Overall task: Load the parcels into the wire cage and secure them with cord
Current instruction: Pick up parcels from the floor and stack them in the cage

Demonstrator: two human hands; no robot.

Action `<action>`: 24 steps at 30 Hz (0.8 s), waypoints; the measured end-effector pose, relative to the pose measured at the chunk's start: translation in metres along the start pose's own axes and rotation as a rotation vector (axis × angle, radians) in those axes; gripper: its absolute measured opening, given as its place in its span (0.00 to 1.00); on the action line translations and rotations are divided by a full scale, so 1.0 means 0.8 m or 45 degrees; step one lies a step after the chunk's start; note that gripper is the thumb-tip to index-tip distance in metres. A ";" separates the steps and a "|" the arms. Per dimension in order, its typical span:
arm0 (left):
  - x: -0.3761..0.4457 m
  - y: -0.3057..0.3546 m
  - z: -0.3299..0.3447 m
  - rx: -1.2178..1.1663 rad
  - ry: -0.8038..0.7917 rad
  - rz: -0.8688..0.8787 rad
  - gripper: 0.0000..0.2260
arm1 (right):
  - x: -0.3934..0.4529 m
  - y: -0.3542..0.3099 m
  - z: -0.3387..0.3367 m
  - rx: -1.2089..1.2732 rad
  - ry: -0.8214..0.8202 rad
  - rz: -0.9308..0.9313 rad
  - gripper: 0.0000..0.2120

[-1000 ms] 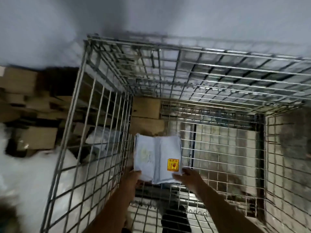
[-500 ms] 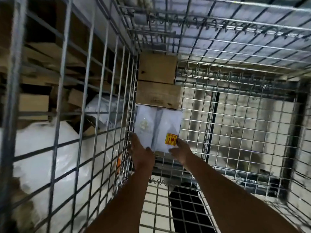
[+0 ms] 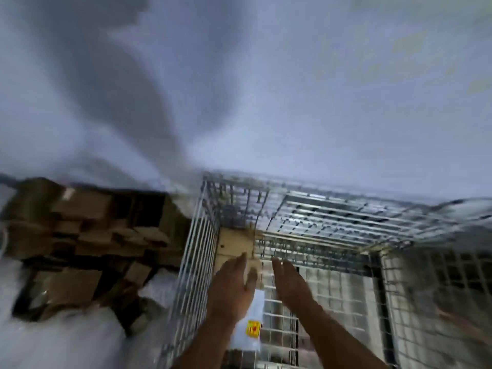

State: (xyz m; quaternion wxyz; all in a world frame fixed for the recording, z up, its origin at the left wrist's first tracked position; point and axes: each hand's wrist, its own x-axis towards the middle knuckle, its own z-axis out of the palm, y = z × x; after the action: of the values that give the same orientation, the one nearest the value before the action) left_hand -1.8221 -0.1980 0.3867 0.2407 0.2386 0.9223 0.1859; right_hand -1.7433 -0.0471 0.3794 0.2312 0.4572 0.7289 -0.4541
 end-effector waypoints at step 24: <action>-0.217 -0.027 -0.813 0.166 0.754 -0.039 0.28 | -0.513 -0.628 -0.154 -0.740 0.542 -1.086 0.36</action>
State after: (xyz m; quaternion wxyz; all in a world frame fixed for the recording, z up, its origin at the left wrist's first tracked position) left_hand -2.0424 -0.4560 0.9691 -0.0519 0.1749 0.9658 0.1843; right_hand -1.9793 -0.2118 0.9734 -0.0088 0.1206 0.9752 -0.1854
